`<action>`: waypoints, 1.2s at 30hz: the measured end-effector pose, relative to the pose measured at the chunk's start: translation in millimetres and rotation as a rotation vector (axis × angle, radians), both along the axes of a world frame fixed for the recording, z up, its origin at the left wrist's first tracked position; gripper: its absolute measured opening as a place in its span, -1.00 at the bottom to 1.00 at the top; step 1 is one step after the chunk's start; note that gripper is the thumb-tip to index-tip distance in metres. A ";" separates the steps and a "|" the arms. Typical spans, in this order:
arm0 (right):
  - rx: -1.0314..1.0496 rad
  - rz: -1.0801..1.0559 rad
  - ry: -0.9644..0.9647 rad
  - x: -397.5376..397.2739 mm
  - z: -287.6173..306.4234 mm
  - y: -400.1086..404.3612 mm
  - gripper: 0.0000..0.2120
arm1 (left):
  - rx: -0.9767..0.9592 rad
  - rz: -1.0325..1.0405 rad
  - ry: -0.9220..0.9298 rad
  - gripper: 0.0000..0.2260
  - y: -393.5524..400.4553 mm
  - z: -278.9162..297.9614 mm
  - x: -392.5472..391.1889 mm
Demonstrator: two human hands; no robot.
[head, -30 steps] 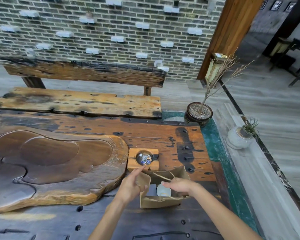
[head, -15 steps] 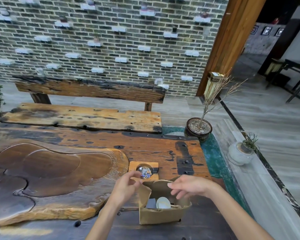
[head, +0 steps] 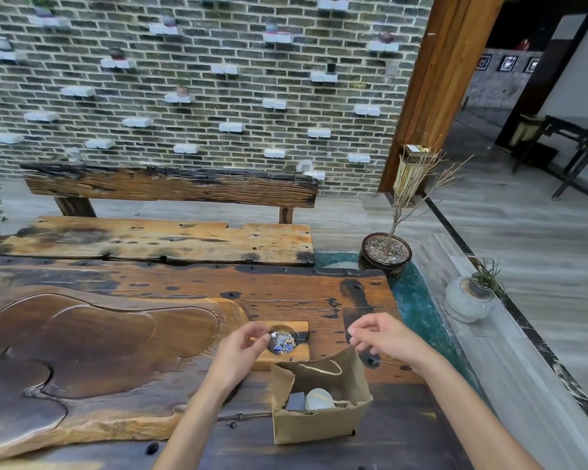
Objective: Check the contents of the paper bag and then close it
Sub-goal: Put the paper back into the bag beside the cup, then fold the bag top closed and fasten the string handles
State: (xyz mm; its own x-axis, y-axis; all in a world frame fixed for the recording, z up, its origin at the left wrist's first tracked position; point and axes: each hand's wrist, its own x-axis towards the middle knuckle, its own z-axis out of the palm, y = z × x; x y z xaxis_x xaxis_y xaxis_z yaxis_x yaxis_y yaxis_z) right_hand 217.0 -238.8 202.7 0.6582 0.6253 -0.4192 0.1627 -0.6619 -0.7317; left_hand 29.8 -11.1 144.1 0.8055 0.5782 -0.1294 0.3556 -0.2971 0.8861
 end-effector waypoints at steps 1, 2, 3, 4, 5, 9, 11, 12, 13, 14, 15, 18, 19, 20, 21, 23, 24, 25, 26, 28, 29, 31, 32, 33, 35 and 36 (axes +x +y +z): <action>0.028 -0.084 0.038 3.0 -10.8 -5.2 -0.78 | -0.059 0.019 0.030 -0.95 3.4 -13.6 -1.0; 0.056 -0.171 0.087 6.3 -22.6 -9.9 -0.74 | -0.119 0.041 0.057 -0.93 6.8 -28.0 -1.5; 0.081 -0.253 0.138 10.7 -36.9 -15.2 -0.68 | -0.191 0.070 0.075 -0.81 10.0 -44.2 -0.8; 0.096 -0.324 0.186 15.0 -51.7 -19.6 -0.62 | -0.269 0.108 0.111 -0.68 12.5 -59.4 0.0; 0.094 -0.378 0.235 18.5 -66.5 -23.6 -0.55 | -0.340 0.145 0.155 -0.58 11.7 -69.3 1.5; 0.030 -0.497 0.514 18.9 -113.4 -32.6 -0.27 | -0.709 0.233 0.355 -0.29 3.8 -104.8 5.8; 0.013 -0.518 0.615 19.0 -135.5 -34.3 -0.12 | -0.869 0.209 0.409 -0.14 0.3 -116.1 6.5; 0.004 -0.527 0.623 22.5 -149.7 -35.4 0.00 | -0.920 0.191 0.423 -0.12 -3.4 -115.7 7.7; 0.002 -0.522 0.637 32.3 -174.2 -37.5 0.14 | -0.950 0.176 0.435 -0.14 -6.9 -115.5 10.1; -0.010 -0.507 0.655 39.1 -193.4 -37.8 0.27 | -0.973 0.172 0.431 -0.17 -11.4 -114.0 12.2; -0.038 -0.494 0.665 40.9 -201.9 -37.1 0.35 | -0.987 0.169 0.423 -0.20 -15.3 -116.0 14.8; -0.101 -0.535 0.652 19.4 -164.5 -21.2 0.14 | -0.964 0.181 0.349 -0.26 -19.9 -125.9 18.2; -0.104 -0.548 0.646 9.9 -146.3 -15.7 0.01 | -0.942 0.191 0.340 -0.29 -19.8 -131.2 18.3; -0.109 -0.557 0.636 6.1 -139.7 -12.1 -0.07 | -0.923 0.186 0.340 -0.31 -21.0 -132.2 18.1; -0.123 -0.556 0.631 5.4 -139.1 -9.7 -0.11 | -0.915 0.181 0.333 -0.33 -22.5 -131.0 18.2; -0.143 -0.537 0.641 5.6 -142.2 -6.6 -0.14 | -0.934 0.189 0.309 -0.34 -21.0 -132.6 17.4; -0.148 -0.529 0.649 6.5 -145.8 -5.9 -0.15 | -0.957 0.191 0.296 -0.32 -19.2 -136.2 18.2; -0.155 -0.527 0.657 6.4 -148.0 -4.7 -0.16 | -0.975 0.192 0.281 -0.31 -17.1 -138.6 19.2; -0.162 -0.524 0.661 7.7 -151.5 -3.3 -0.17 | -0.971 0.182 0.283 -0.30 -15.6 -139.3 19.1; -0.173 -0.516 0.663 9.1 -154.4 -2.4 -0.18 | -0.938 0.186 0.291 -0.29 -13.7 -139.0 18.2; -0.171 -0.524 0.661 9.2 -154.1 -2.6 -0.19 | -0.935 0.188 0.291 -0.28 -13.3 -138.8 17.9; -0.158 -0.547 0.670 8.9 -154.6 -2.9 -0.19 | -0.945 0.196 0.308 -0.29 -11.3 -141.9 17.6; -0.156 -0.554 0.677 8.1 -157.1 -4.1 -0.17 | -0.940 0.199 0.316 -0.29 -9.8 -143.5 17.0; -0.163 -0.555 0.685 7.5 -160.5 -5.6 -0.15 | -0.931 0.198 0.323 -0.29 -9.3 -143.7 16.5; -0.191 -0.537 0.711 6.0 -171.0 -9.0 -0.07 | -0.933 0.183 0.338 -0.30 -10.9 -145.0 17.4; -0.197 -0.533 0.726 4.4 -174.7 -10.6 -0.04 | -0.944 0.177 0.337 -0.32 -12.6 -144.4 17.7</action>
State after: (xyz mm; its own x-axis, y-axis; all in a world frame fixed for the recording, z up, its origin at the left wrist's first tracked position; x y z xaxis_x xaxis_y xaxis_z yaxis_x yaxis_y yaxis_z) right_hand 221.5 -249.4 28.0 0.3725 0.1882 -0.9088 -0.6543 -0.6412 -0.4009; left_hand 47.5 -23.7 -0.3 0.5555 0.2302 -0.7990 0.6011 0.5528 0.5771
